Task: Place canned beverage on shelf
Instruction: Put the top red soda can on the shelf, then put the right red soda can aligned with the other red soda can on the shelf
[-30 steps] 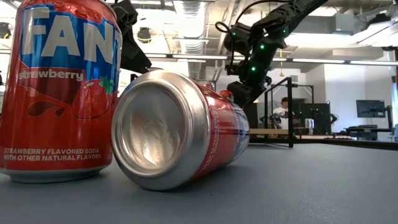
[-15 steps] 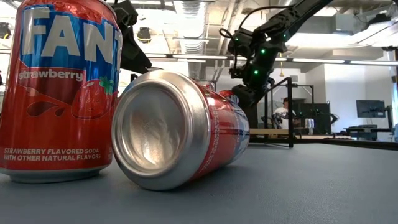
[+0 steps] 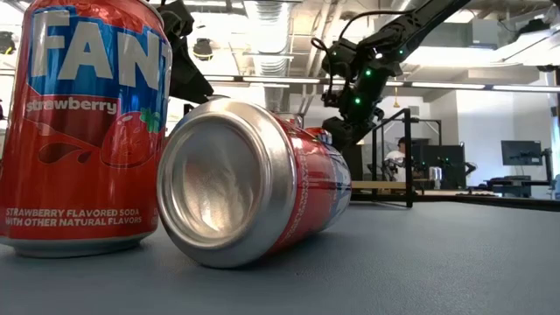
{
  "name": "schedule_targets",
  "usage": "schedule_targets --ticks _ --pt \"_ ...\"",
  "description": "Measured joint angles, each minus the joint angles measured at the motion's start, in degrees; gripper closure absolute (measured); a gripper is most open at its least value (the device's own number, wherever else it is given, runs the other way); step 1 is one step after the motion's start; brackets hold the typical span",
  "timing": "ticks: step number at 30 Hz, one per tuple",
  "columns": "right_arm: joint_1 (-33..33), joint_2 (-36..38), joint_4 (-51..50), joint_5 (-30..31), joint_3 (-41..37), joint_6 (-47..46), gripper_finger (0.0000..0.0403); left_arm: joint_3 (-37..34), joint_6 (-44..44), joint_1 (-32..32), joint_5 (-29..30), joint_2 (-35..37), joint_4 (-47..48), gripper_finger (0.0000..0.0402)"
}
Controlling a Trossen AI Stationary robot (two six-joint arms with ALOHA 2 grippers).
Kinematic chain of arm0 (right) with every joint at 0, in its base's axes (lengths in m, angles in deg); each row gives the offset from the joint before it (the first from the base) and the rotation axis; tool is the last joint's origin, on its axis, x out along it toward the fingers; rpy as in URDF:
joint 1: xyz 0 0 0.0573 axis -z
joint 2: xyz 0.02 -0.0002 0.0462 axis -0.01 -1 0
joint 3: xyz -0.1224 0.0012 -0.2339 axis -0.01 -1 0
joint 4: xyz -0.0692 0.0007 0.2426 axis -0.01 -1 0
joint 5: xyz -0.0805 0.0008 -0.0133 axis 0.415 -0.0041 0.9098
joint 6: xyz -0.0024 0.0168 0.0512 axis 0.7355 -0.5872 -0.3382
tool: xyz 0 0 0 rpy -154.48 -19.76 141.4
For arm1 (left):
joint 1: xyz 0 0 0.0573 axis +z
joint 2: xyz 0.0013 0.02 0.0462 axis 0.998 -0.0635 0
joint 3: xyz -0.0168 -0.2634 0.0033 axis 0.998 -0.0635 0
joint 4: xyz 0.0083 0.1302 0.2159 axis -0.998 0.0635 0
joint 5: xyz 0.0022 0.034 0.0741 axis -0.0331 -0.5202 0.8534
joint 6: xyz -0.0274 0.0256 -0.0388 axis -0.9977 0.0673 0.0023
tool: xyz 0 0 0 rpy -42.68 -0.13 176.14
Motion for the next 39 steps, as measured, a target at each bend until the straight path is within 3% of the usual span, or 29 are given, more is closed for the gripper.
schedule_targets --ticks 5,9,11,17,21,27,30,39 --pt "-0.80 1.53 -4.11 0.42 -0.04 -0.08 0.0067 0.00 -0.65 0.00 -0.03 0.00 0.07 0.0163" --pt "-3.81 7.64 -11.07 -1.16 0.00 -0.09 0.0067 0.00 -0.80 0.00 -1.12 0.00 0.07 0.0163" --pt "-6.11 11.44 -16.63 -5.44 0.02 -0.42 0.0067 0.00 0.15 0.00 -3.34 0.00 0.09 0.0163" --pt "-14.76 20.66 -21.59 -29.27 0.04 -11.38 0.0067 0.00 1.54 0.00 -6.87 0.00 -0.10 0.0163" --pt "-23.03 21.64 -21.81 -31.08 0.04 -15.57 0.0067 0.00 0.40 -0.01 -10.03 0.00 -0.82 0.0163" --pt "-36.55 15.41 -14.79 -27.51 0.02 -5.41 0.0067 0.00 3.61 -0.80 -24.66 0.00 -0.74 0.0163" --pt "-41.32 10.53 -10.20 -27.42 1.93 1.41 0.0067 0.00 3.84 -2.02 -29.17 0.00 -0.74 0.0163" --pt "-49.58 -6.01 -16.93 -27.05 18.34 16.43 0.0067 0.00 3.57 -6.69 -28.12 0.00 -0.70 0.0163"
